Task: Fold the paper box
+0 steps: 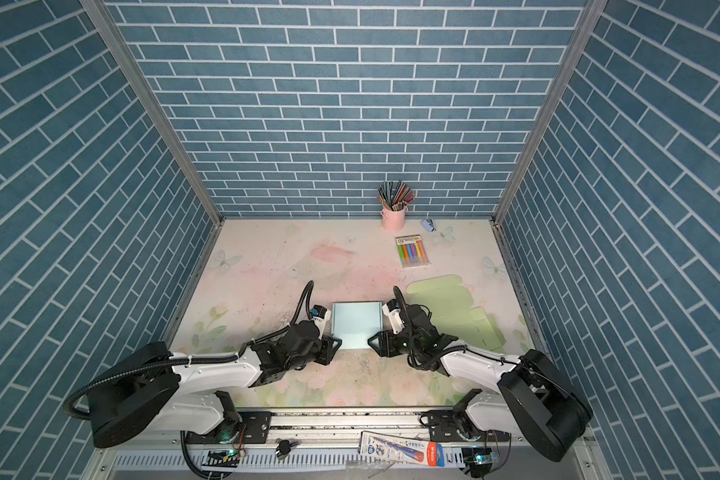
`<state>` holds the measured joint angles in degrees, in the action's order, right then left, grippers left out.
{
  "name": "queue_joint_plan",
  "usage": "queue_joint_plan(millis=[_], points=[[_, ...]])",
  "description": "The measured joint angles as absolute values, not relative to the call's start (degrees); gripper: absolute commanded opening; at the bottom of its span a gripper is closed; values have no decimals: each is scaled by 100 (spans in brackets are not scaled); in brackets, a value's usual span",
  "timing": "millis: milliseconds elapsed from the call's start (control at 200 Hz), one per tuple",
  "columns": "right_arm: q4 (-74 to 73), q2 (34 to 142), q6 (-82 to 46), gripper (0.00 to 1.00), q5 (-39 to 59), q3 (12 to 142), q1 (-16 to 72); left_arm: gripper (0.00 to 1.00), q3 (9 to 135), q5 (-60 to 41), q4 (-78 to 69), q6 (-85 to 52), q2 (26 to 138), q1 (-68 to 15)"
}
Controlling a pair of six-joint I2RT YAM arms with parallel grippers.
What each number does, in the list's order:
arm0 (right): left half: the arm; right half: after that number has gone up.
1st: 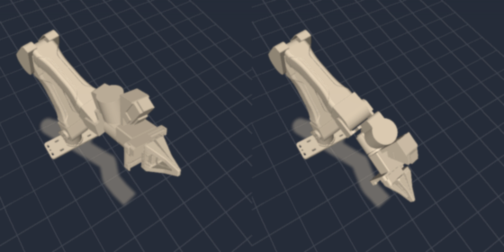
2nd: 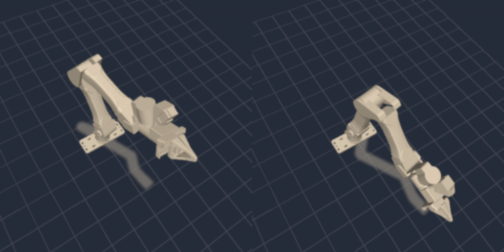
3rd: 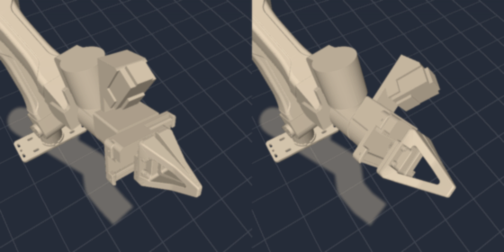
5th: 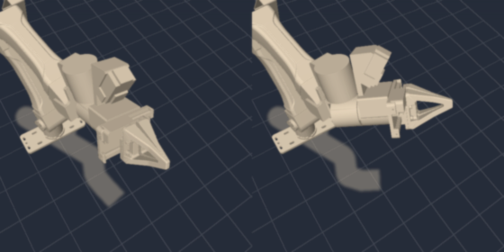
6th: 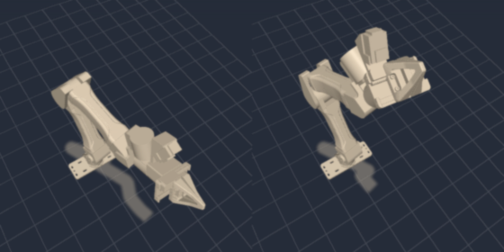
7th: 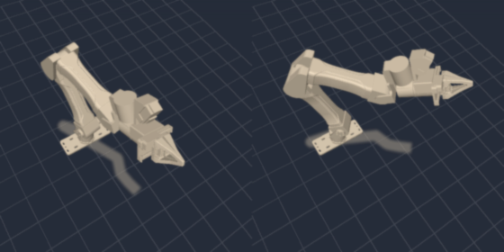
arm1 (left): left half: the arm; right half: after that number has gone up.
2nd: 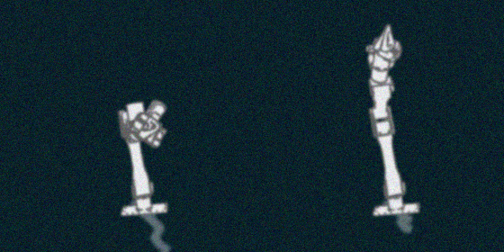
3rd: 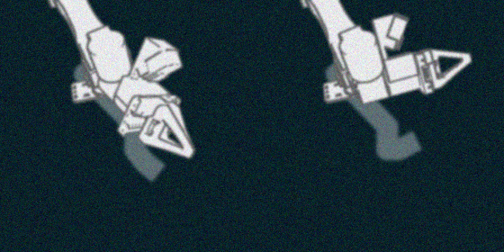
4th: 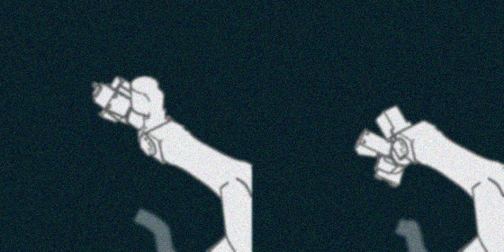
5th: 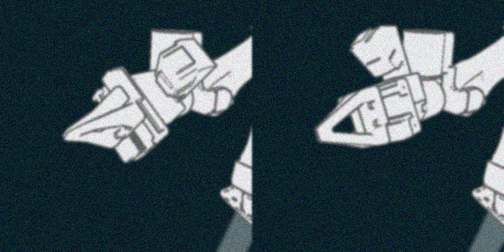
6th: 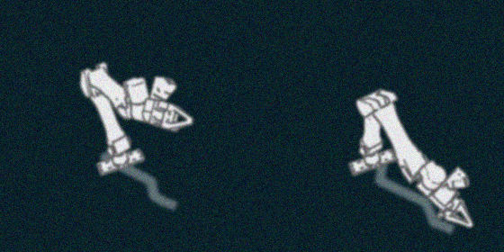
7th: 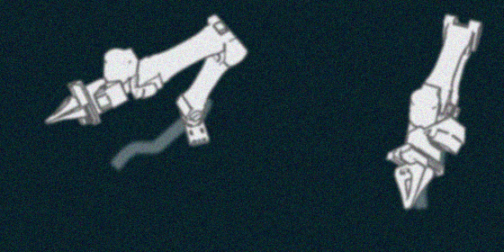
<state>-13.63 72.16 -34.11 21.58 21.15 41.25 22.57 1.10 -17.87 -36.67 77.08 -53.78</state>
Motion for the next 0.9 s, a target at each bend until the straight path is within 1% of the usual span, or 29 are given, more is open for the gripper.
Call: queue_joint_plan(millis=[570, 770, 900], points=[[-1369, 7417, -3308, 55, 1922, 2117, 4128, 36, 2257, 121, -1765, -3625, 7682, -5363], [-1323, 7417, -3253, 52, 1833, 2134, 4136, 39, 2257, 32, -1588, -3496, 7417, -5238], [-1321, 7450, -3249, 51, 1811, 2163, 4136, 39, 2248, -62, -1452, -3393, 7155, -5030]])
